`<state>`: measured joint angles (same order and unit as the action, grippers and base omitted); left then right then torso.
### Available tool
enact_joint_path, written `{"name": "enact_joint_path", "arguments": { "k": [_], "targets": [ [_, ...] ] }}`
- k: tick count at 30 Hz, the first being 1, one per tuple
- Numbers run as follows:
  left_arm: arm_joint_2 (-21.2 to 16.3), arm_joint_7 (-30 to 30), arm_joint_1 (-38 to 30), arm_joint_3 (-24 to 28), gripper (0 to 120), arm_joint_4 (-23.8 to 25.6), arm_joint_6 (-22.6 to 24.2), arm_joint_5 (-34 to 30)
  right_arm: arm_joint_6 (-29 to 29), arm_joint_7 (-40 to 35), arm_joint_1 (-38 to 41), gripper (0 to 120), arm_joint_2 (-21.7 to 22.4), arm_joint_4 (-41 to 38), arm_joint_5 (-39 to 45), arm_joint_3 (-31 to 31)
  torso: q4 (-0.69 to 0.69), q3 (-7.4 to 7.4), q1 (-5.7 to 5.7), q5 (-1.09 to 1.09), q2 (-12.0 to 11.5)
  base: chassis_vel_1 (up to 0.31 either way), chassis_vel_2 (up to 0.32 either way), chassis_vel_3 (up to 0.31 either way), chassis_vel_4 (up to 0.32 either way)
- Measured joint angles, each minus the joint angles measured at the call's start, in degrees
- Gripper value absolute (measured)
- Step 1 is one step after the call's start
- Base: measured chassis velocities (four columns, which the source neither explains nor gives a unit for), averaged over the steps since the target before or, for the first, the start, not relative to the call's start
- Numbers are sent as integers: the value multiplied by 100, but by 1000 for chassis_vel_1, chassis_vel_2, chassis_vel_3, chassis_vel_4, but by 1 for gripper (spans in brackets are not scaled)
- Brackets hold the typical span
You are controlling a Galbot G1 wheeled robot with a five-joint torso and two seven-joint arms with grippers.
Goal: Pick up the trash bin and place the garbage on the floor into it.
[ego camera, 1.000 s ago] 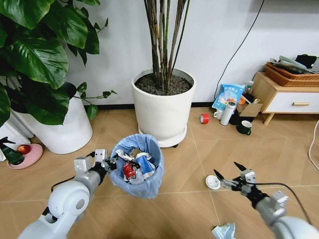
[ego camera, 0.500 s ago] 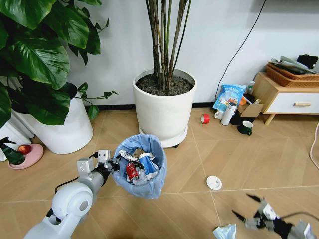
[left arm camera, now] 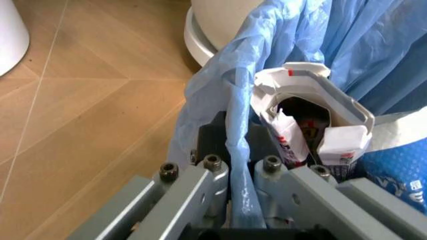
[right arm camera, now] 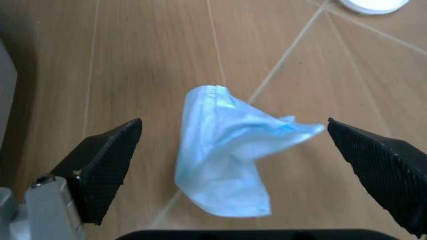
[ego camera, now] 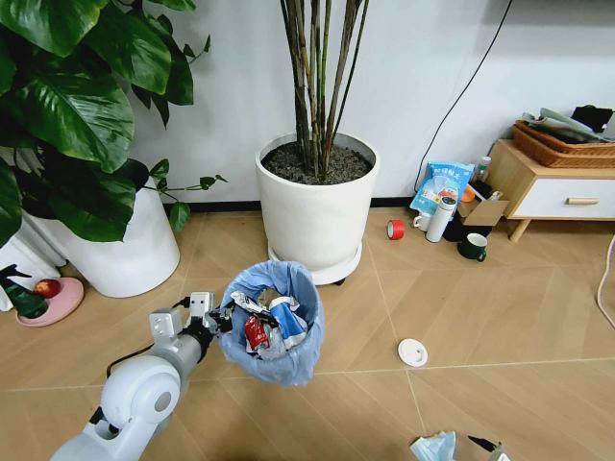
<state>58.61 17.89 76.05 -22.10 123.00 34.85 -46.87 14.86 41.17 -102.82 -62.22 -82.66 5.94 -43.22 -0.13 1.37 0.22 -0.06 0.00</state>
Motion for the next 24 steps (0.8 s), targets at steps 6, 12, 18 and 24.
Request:
{"name": "enact_joint_path", "arguments": {
  "k": [6,12,18,24],
  "targets": [
    [-51,14,9,-8,0,29,-7,-5,95,-57,259,100,-210,321,-188,135,0,0,0,1,0,0,0,0,0],
    [-96,34,10,-20,0,48,-12,-30,244,-81,513,93,-347,736,-311,189,0,0,0,1,0,0,0,0,0],
    [-95,61,16,-8,0,49,-13,-32,276,-131,600,73,-422,887,-309,226,0,0,0,2,0,0,0,0,0],
    [-144,82,-6,12,0,55,-13,-53,311,-179,655,50,-465,942,-272,237,0,0,0,0,0,0,0,0,0]
  ]
}}
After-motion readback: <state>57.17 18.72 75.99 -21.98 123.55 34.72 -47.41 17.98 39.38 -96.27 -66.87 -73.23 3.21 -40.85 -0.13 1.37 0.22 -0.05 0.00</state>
